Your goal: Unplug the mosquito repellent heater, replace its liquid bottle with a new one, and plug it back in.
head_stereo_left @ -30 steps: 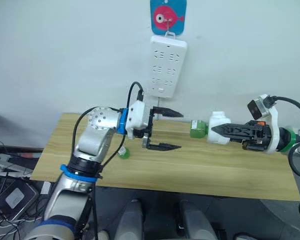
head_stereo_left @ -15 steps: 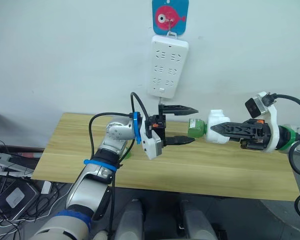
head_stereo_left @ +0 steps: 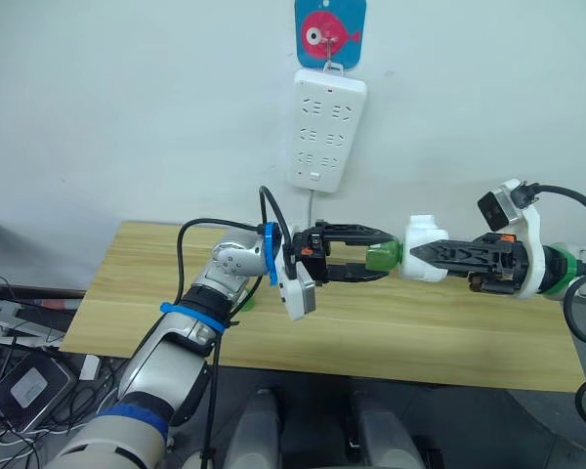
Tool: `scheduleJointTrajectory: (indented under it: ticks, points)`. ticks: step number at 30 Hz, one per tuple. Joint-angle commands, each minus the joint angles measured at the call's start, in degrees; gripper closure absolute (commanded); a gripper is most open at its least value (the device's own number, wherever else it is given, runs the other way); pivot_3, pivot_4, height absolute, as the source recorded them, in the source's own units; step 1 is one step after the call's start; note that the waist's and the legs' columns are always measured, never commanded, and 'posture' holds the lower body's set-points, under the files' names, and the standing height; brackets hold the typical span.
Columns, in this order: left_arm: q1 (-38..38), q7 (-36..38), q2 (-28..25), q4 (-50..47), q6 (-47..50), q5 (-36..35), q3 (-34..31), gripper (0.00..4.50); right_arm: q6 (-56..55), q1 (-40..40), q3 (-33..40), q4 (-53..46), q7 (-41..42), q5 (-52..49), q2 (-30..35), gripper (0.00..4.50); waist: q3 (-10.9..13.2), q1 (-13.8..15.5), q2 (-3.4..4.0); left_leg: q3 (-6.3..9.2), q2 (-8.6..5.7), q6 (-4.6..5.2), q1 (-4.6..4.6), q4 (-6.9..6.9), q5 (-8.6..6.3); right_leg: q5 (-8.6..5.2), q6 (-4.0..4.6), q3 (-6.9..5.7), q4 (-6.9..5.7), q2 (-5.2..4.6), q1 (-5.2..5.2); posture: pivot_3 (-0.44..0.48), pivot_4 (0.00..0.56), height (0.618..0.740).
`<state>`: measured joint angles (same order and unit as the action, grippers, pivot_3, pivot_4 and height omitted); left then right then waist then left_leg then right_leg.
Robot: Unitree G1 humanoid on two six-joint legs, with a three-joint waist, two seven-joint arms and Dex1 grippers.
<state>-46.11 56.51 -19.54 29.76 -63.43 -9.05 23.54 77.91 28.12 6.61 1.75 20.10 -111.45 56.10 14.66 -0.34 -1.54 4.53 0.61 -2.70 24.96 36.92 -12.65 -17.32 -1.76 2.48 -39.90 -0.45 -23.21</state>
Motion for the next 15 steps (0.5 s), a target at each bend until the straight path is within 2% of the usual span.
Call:
scheduleJointTrajectory:
  ticks: [1, 3, 5, 7, 9, 11, 12, 15]
  points:
    - [3.07, 4.58, -1.71, -11.60, 28.39, -14.28, 1.08, 2.30, 0.52, 0.00, 0.72, -3.10, 1.75, -1.55, 1.98, 1.41, 0.00, -0.13, 0.00, 0.01, 0.01, 0.00, 0.00, 0.00, 0.00, 0.00, 0.00, -0.01, 0.00, 0.00, 0.00, 0.035, 0.244, 0.740]
    - [4.18, 5.99, -5.21, -20.78, 50.62, -23.72, 1.44, 2.30, 0.72, -0.59, 0.50, -4.21, 2.25, -1.55, 3.12, 1.41, 0.00, -0.33, 0.00, 0.08, 0.02, 0.00, 0.01, 0.00, 0.00, 0.00, 0.00, -0.04, 0.00, 0.00, 0.00, 0.035, 0.244, 0.740]
    - [3.62, 4.51, -9.06, -27.30, 75.41, -36.14, 0.73, 2.30, 0.53, -1.27, 0.28, -5.65, 2.39, -1.55, 4.05, 1.41, 0.00, -0.85, 0.00, 0.18, 0.07, -0.01, 0.02, 0.01, 0.00, -0.01, 0.00, -0.10, 0.00, 0.06, 0.00, 0.035, 0.244, 0.740]
    - [1.86, 1.12, -11.19, -28.90, 96.51, -48.11, -1.56, 2.30, 0.06, -1.69, 0.05, -6.40, 2.31, -1.55, 4.33, 1.41, 0.00, -1.23, 0.01, 0.29, 0.10, 0.00, 0.00, 0.01, 0.00, -0.02, -0.01, -0.15, -0.05, 0.09, 0.01, 0.035, 0.244, 0.740]
    - [-1.26, -1.77, -11.81, -24.03, 117.28, -61.38, -4.65, 2.30, -0.61, -1.82, -0.40, -7.13, 2.22, -1.55, 4.31, 1.41, 0.00, -1.53, 0.00, 0.31, 0.11, 0.00, -0.01, 0.05, 0.00, -0.03, -0.02, -0.18, -0.05, 0.15, 0.03, 0.045, 0.235, 0.740]
    - [-3.56, -2.87, -11.18, -18.10, 131.36, -69.26, -7.19, 2.30, -1.20, -1.62, -0.94, -7.47, 2.28, -1.55, 4.34, 1.41, 0.00, -1.56, 0.00, 0.29, 0.10, 0.00, -0.03, 0.07, 0.00, -0.04, -0.05, -0.18, -0.08, 0.18, 0.03, 0.048, 0.233, 0.740]
    - [-4.18, -3.73, -10.44, -15.84, 135.36, -71.14, -8.49, 2.30, -1.41, -1.49, -1.16, -7.51, 2.36, -1.55, 4.43, 1.41, 0.00, -1.69, 0.00, 0.27, 0.09, 0.00, -0.04, 0.06, 0.00, -0.05, -0.05, -0.17, -0.07, 0.22, 0.03, 0.048, 0.233, 0.740]
    - [-4.70, -6.89, -7.73, -12.68, 140.26, -71.57, -12.01, 2.30, -1.96, -1.15, -1.61, -7.63, 2.63, -1.55, 4.53, 1.41, 0.00, -1.78, 0.00, 0.17, 0.06, 0.00, -0.06, 0.04, 0.00, -0.05, -0.05, -0.13, -0.05, 0.26, 0.02, 0.048, 0.233, 0.740]
